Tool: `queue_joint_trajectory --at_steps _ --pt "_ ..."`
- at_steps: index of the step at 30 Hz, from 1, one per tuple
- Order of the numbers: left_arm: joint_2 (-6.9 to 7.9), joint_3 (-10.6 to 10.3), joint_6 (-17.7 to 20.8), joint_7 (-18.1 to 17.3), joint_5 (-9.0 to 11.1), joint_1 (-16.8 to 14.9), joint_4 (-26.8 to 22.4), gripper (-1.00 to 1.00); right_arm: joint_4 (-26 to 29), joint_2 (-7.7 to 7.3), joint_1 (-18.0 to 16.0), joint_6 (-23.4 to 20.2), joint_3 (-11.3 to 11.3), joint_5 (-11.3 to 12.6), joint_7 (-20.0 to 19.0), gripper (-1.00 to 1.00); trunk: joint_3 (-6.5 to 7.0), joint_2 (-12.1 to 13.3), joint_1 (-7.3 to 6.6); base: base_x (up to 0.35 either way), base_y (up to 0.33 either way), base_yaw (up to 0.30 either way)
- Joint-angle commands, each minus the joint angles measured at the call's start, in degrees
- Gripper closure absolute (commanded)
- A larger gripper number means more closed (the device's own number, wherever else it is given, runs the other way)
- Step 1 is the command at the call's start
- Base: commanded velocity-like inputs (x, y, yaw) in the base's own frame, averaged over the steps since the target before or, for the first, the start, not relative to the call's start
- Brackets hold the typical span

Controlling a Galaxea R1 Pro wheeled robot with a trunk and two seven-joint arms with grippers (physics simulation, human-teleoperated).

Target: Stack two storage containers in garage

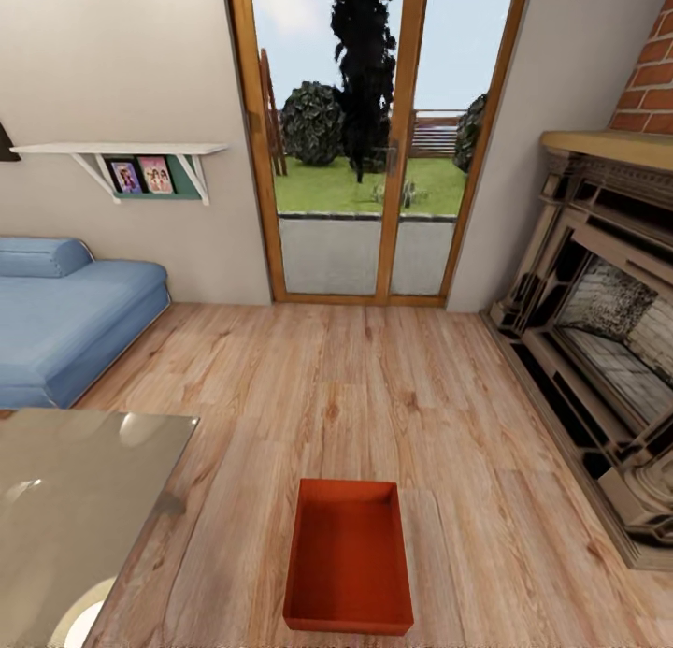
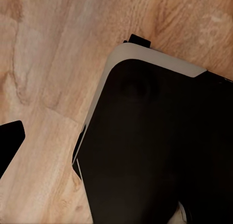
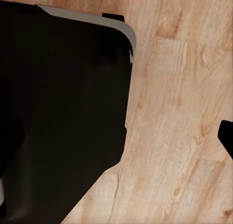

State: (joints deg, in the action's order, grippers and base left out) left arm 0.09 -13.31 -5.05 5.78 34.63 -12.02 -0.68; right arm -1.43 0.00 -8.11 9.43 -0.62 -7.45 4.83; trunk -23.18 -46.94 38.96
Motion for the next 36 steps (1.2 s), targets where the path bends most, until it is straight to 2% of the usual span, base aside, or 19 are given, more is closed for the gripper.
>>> queue_joint_trajectory --at_steps 1,36 --pt "0.0 -0.5 -0.1 0.2 0.4 0.0 0.0 -1.0 -0.2 0.0 -0.1 0.2 -0.1 -0.6 0.3 -1.0 -0.15 0.0 0.0 0.0 0.0 0.0" --pt "0.0 -0.5 -0.1 0.2 0.4 0.0 0.0 -1.0 -0.2 0.17 -0.1 0.3 0.2 -0.7 0.6 -1.0 -3.4 0.0 0.0 0.0 0.0 -0.008"
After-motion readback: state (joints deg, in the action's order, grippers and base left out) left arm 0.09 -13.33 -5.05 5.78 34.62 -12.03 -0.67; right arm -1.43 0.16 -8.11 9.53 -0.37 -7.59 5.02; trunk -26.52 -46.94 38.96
